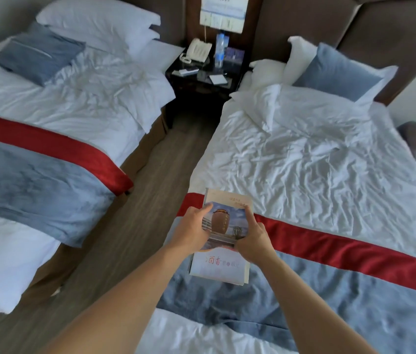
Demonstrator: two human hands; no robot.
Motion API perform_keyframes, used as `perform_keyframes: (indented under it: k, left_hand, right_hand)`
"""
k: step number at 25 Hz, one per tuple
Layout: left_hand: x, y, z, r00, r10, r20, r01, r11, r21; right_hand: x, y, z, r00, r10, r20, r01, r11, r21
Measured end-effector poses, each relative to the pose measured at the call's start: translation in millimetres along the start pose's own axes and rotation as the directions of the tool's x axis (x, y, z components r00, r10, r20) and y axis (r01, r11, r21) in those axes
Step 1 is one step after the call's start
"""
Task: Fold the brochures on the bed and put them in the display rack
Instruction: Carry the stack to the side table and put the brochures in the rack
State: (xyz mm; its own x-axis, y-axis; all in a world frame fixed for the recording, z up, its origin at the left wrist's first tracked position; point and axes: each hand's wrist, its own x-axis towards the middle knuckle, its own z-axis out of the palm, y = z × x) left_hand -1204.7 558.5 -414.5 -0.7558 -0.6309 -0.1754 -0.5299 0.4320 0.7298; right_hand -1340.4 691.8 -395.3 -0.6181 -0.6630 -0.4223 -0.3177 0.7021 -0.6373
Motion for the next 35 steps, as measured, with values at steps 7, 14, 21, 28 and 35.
perform_keyframes:
  k: [7, 14, 21, 28, 35]
  left_hand:
    - [6.7, 86.1, -5.1, 0.989, 0.142, 0.037, -0.142, 0.99, 0.006]
    - [-30.7, 218.8, 83.4, 0.92, 0.343, 0.19, -0.346, 0.938, -0.021]
    - [-153.9, 360.7, 238.5, 0.761, 0.536, 0.366, -0.547, 0.833, -0.082]
    - [-298.0, 480.5, 377.9, 0.576, 0.644, 0.504, -0.656, 0.732, -0.186]
    - [-368.6, 581.1, 504.6, 0.349, 0.689, 0.636, -0.742, 0.617, -0.261]
  right_hand:
    - [-53.2, -0.3, -73.2, 0.977, 0.006, -0.212, 0.0, 1.0, 0.03]
    - [-157.0, 90.9, -164.2, 0.879, 0.145, -0.454, -0.109, 0.989, 0.104]
    - [-335.5, 249.4, -232.5, 0.712, 0.342, -0.613, -0.269, 0.939, 0.212]
    - [-515.5, 385.6, -271.2, 0.476, 0.57, -0.67, -0.351, 0.822, 0.449]
    - [-615.8, 490.6, -313.3, 0.25, 0.712, -0.656, -0.35, 0.699, 0.624]
